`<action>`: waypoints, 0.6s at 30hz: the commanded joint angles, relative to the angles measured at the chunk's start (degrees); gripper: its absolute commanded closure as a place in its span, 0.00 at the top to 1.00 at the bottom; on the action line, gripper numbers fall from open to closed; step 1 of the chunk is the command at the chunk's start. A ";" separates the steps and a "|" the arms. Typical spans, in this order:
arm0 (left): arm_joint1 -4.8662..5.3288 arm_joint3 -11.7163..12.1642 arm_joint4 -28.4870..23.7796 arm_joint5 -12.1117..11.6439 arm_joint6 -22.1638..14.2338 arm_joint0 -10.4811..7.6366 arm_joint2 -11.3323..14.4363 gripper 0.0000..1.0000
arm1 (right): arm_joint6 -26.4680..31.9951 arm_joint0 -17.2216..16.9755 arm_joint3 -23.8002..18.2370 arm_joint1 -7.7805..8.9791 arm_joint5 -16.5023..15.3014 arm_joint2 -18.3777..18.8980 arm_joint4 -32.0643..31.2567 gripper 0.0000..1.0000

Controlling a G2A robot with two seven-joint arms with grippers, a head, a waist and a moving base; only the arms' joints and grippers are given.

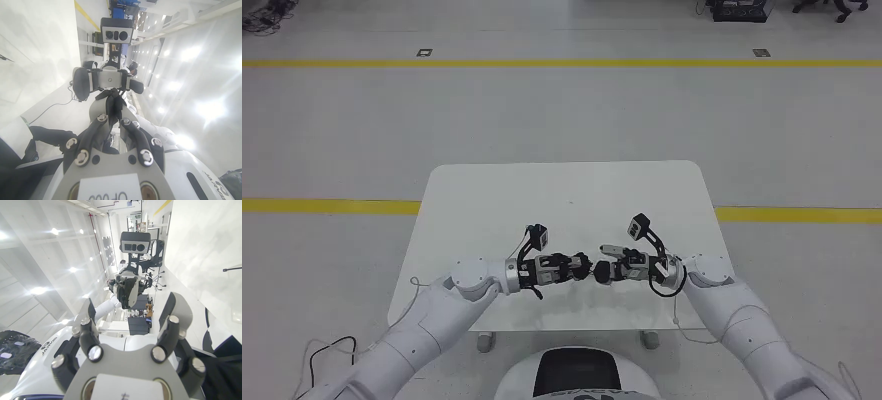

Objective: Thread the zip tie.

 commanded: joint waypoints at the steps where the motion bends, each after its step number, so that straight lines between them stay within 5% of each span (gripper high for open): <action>1: 0.01 -0.01 0.06 0.05 0.25 0.05 -0.03 0.00 | 0.00 0.00 0.00 0.00 0.00 0.00 0.00 1.00; 7: 1.66 -0.22 2.36 -1.19 0.36 1.56 -4.22 0.00 | -4.65 1.06 -2.01 0.70 -1.44 0.91 -8.45 1.00; 18: 5.25 -7.52 4.62 -0.16 0.40 9.15 -13.06 0.00 | -10.74 3.66 -13.17 2.18 -1.44 0.51 -37.16 1.00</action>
